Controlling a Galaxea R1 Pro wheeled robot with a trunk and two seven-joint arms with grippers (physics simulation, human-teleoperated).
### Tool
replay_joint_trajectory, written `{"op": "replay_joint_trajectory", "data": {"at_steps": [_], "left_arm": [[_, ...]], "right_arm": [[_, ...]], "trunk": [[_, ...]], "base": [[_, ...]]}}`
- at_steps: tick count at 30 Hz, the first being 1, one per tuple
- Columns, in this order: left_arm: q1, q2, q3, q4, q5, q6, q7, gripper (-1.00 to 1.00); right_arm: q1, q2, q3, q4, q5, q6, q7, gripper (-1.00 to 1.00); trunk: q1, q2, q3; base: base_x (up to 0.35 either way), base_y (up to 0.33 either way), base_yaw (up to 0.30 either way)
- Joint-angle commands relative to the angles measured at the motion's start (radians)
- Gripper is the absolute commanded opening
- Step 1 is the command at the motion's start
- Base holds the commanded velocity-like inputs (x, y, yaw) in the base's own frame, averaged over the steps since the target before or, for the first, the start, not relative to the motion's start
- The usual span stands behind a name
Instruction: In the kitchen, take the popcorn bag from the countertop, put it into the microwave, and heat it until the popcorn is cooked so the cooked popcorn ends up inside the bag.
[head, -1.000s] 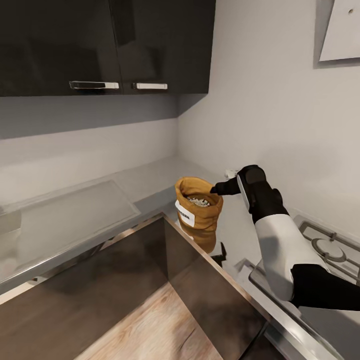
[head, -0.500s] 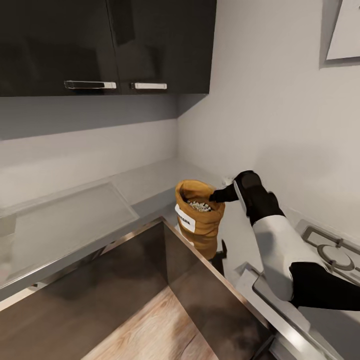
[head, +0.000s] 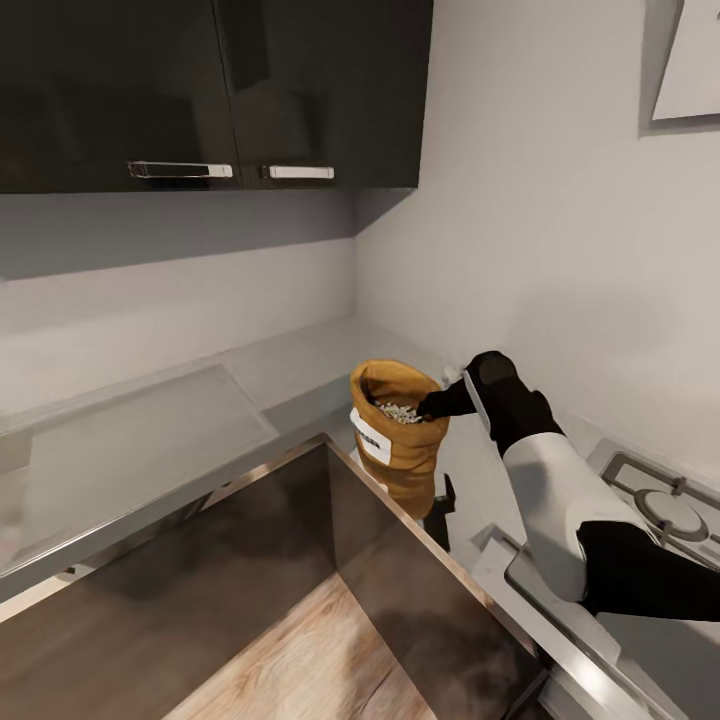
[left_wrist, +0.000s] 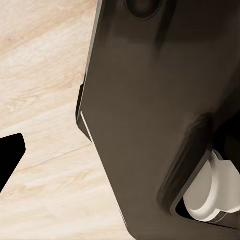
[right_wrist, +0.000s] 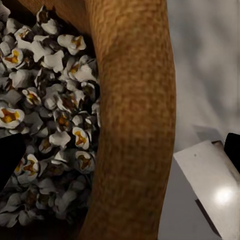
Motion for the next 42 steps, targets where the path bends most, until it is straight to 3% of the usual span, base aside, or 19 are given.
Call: {"op": "replay_joint_trajectory", "data": {"at_steps": [1,2,20,26,28,42], "left_arm": [[0.0,0.0,0.0,-0.002,0.003,-0.001,0.001,1.0],[0.0,0.0,0.0,-0.002,0.003,-0.001,0.001,1.0],[0.0,-0.001,0.001,-0.002,0.003,-0.001,0.001,1.0],[0.0,-0.001,0.001,-0.002,0.003,-0.002,0.001,1.0],[0.0,-0.001,0.002,-0.002,0.003,-0.002,0.001,1.0],[0.0,-0.001,0.005,-0.002,0.004,-0.003,0.001,1.0]], "right_arm": [[0.0,0.002,-0.005,0.0,0.019,0.003,0.007,1.0],[0.0,0.002,-0.005,0.001,0.017,0.003,0.005,-1.0],[0.0,0.007,-0.012,-0.021,0.015,0.003,0.007,-1.0],[0.0,0.015,-0.012,-0.201,0.016,0.003,0.0,-1.0],[0.0,0.014,-0.012,-0.217,0.016,0.003,0.0,-1.0],[0.0,0.007,-0.015,-0.208,0.009,0.003,0.008,-1.0]], "trunk": [[0.0,0.0,-0.001],[0.0,0.0,-0.001],[0.0,0.0,-0.001],[0.0,0.0,-0.001],[0.0,0.0,-0.001],[0.0,0.0,-0.001]], "base": [[0.0,0.0,0.0],[0.0,0.0,0.0],[0.0,0.0,0.0],[0.0,0.0,0.0],[0.0,0.0,0.0],[-0.09,0.0,0.0]]}}
